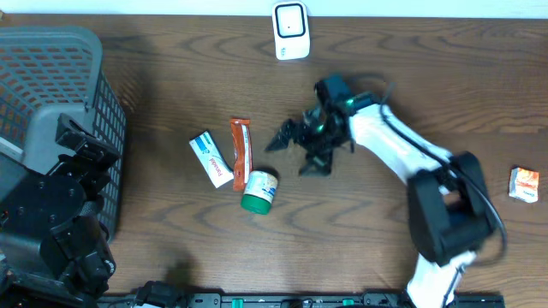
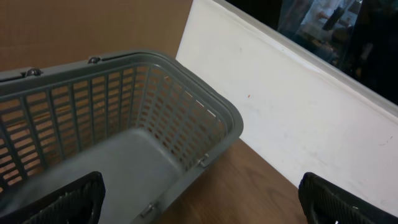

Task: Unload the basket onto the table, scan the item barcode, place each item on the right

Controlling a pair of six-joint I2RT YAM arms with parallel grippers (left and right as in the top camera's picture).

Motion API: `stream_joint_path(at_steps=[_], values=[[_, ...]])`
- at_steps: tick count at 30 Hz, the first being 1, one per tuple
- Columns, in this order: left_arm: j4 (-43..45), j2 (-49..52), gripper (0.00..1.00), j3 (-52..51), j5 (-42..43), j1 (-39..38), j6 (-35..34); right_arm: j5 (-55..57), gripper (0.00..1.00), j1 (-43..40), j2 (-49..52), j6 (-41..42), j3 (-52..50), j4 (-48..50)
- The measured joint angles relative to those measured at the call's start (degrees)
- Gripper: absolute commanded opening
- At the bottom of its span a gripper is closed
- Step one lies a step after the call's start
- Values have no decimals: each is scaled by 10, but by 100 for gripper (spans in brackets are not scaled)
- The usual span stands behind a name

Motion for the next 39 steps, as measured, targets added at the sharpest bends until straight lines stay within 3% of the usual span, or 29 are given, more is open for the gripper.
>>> stream_joint_path(at_steps=[6,12,18,27,30,31,33,39], values=[[0,0,100,0,0,0,0,176,99,50,-138,-156,28,-46],[0,0,100,0,0,0,0,336,99,163,-139,-292,21,-87],[0,0,100,0,0,0,0,489,99,276,-129,-349,12,-87],[0,0,100,0,0,0,0,561,99,337,-129,-383,12,-90],[0,0,100,0,0,0,0,570,99,362,-129,-355,12,-95],[0,0,100,0,0,0,0,569,95,368,-129,-329,12,-98],[0,0,100,0,0,0,0,558,86,375,-129,-251,12,-110],[0,0,100,0,0,0,0,516,90,375,-129,35,12,-133]])
